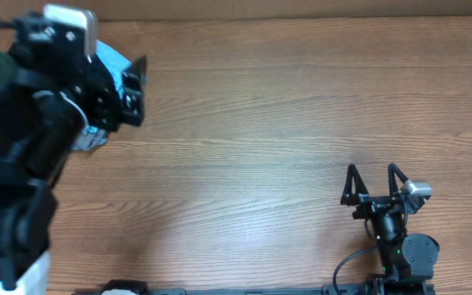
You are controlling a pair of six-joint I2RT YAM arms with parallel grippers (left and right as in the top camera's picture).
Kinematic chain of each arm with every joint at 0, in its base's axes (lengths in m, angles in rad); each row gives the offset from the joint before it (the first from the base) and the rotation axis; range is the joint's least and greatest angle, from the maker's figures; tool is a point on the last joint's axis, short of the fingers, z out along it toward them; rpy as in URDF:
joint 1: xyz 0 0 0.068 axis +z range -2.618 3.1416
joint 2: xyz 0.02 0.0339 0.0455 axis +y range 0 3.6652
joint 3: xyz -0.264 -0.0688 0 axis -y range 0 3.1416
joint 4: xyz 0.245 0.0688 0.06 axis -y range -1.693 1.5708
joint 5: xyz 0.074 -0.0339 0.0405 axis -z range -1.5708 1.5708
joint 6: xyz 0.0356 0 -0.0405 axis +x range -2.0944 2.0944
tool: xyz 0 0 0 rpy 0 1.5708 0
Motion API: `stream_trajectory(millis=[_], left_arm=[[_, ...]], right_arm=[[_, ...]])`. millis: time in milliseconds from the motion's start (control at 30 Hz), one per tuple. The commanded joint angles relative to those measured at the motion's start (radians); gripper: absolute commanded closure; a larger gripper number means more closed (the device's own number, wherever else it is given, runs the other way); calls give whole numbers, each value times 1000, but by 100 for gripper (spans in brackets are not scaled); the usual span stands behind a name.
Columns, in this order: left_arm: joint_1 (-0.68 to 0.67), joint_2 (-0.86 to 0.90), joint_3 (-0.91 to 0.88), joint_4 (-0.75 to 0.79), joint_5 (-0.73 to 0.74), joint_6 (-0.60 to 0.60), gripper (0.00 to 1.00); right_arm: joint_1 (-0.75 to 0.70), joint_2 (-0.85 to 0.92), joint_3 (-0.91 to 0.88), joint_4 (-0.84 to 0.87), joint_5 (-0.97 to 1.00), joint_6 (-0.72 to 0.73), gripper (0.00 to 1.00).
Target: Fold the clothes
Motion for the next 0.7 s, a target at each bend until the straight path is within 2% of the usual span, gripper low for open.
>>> stream_trajectory(millis=[0,467,667], left_arm=[[-6,-123,-212,93,-18,2,0],[65,-727,-1013,627,-37,33,0],[89,-987,-1286,685,-40,36,0]], right_arm=[[-8,-10,-10,5,5,0,0],[-8,-10,-10,5,5,0,0],[-8,-10,-10,5,5,0,0]])
